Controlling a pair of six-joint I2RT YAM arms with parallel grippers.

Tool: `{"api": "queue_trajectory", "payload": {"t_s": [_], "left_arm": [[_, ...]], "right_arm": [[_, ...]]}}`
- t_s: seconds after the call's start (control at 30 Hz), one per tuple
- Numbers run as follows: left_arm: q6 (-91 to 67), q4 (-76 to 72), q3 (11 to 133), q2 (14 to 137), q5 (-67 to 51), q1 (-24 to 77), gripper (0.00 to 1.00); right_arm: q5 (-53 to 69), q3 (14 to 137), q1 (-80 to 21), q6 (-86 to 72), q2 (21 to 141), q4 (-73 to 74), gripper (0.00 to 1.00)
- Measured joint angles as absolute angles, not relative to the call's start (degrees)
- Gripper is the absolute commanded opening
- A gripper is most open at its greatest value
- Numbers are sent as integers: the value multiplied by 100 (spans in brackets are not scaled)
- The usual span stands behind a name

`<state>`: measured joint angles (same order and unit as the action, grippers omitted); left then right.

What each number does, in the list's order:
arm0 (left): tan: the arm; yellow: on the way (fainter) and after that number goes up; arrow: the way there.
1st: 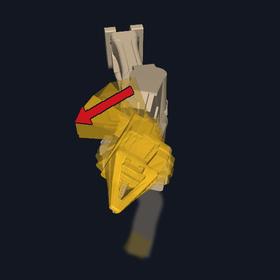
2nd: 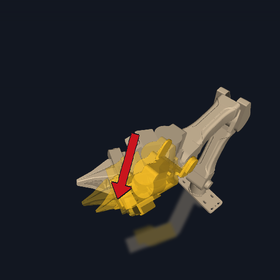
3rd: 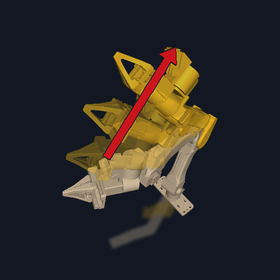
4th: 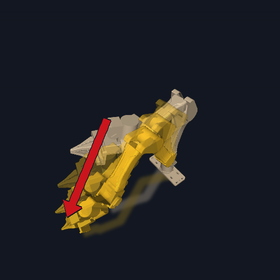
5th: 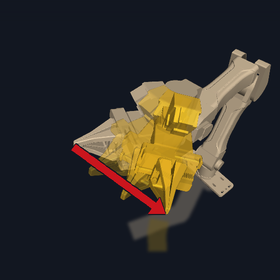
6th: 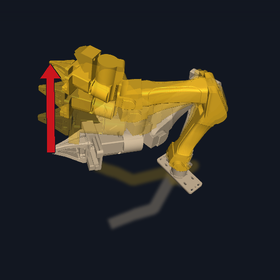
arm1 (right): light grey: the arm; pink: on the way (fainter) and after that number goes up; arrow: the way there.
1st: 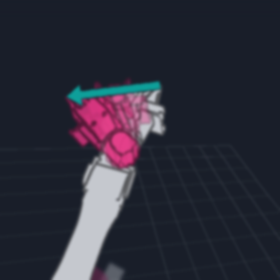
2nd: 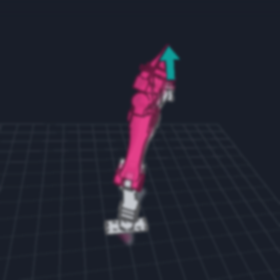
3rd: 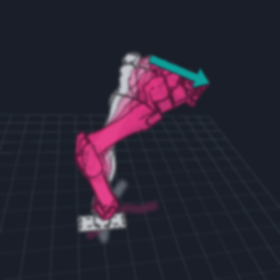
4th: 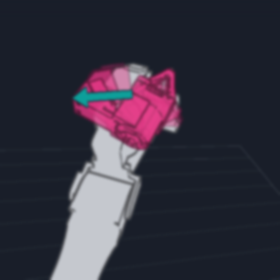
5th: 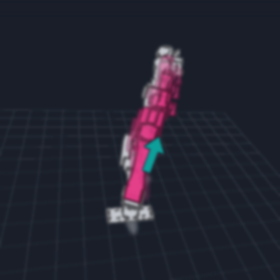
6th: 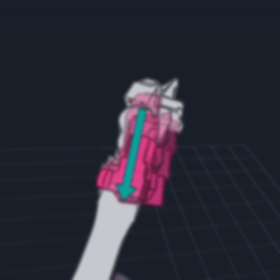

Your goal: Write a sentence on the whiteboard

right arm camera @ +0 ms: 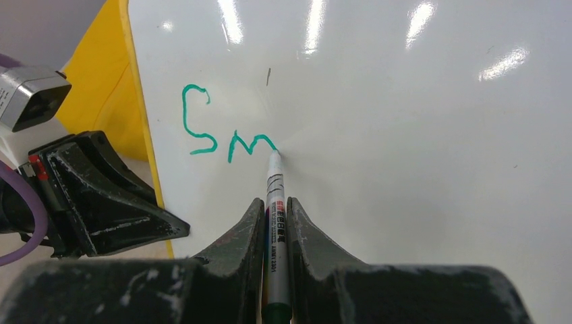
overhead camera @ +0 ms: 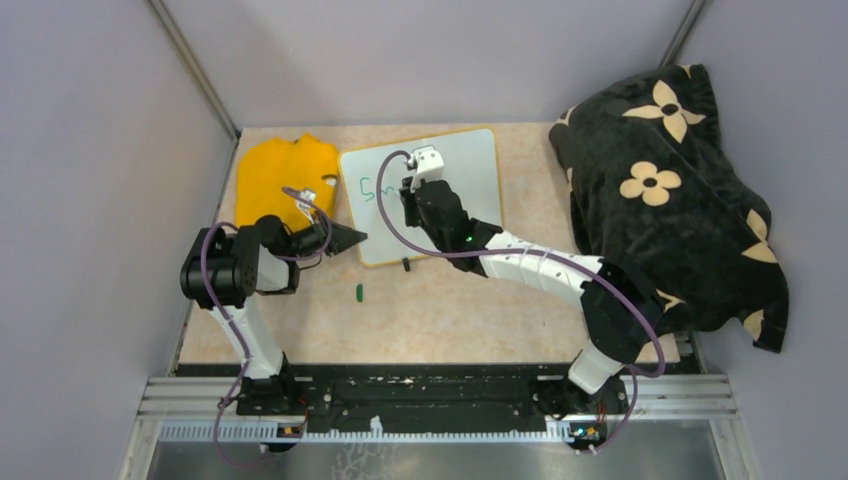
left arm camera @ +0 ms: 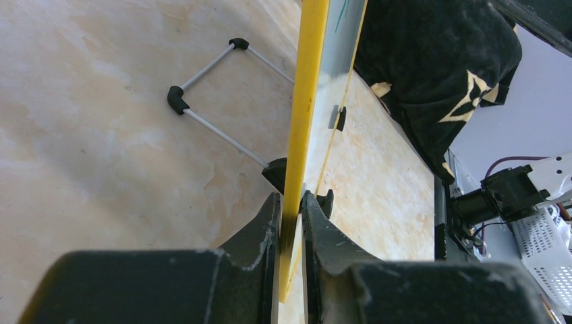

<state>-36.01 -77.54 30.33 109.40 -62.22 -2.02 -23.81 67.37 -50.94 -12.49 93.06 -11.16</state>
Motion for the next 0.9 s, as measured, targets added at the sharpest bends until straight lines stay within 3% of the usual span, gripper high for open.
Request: {"api": "queue_trajectory", "payload": {"t_s": [0.9], "left_arm": [[-3601,-7749,3030,10940,-6274,-202,0]], "right_arm": [[-2370,6475,-4995,-1354,8864,-915,0]]}}
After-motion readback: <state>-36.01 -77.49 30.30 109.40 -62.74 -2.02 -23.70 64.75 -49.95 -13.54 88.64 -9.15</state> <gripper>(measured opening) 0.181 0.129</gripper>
